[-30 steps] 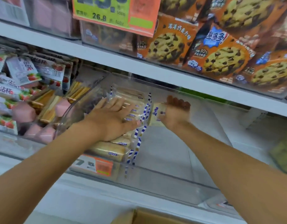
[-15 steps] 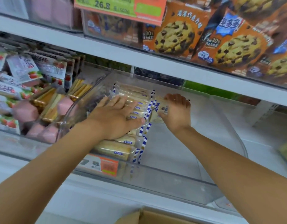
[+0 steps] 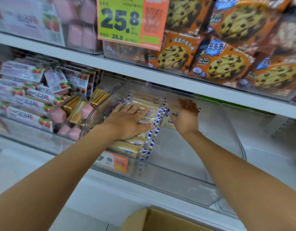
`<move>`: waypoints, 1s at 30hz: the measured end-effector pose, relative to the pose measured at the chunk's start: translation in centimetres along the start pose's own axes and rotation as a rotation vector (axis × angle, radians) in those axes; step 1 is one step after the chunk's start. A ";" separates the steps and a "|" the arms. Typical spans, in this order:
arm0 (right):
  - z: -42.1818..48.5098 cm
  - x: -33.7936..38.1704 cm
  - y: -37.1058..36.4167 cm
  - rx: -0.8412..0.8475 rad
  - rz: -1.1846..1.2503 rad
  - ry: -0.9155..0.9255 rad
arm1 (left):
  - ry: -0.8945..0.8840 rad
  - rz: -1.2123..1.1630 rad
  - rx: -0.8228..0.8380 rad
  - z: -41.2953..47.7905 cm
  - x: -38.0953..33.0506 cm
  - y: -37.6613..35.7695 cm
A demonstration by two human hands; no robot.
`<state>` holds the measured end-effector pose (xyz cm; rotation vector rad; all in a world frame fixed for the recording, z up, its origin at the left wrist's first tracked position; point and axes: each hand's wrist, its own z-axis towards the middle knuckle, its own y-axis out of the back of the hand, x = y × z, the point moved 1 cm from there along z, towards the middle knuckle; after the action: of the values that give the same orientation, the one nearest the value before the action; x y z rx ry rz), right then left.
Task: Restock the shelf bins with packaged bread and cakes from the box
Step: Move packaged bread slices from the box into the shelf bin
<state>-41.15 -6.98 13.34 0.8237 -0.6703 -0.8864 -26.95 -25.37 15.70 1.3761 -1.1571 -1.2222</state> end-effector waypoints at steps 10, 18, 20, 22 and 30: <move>-7.8 3.5 8.6 0.193 0.364 0.114 | 0.060 -0.213 -0.324 -5.3 -2.7 2.7; -21.1 0.8 16.2 0.202 0.431 0.132 | 0.012 -0.201 -0.294 -17.1 -13.7 -1.7; -25.3 -1.4 16.1 0.326 0.430 0.110 | 0.025 -0.234 -0.150 -19.5 -15.2 -4.8; -29.9 -4.2 15.0 0.535 0.406 0.044 | 0.025 -0.267 0.000 -21.4 -16.2 -8.1; -40.3 -13.3 8.1 0.973 0.283 -0.218 | 0.061 -0.484 0.234 -23.4 -17.4 -18.7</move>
<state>-12.59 20.94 -3.03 1.4503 -1.4175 -0.3525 -3.45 -4.62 0.95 1.9352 -0.9756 -1.3935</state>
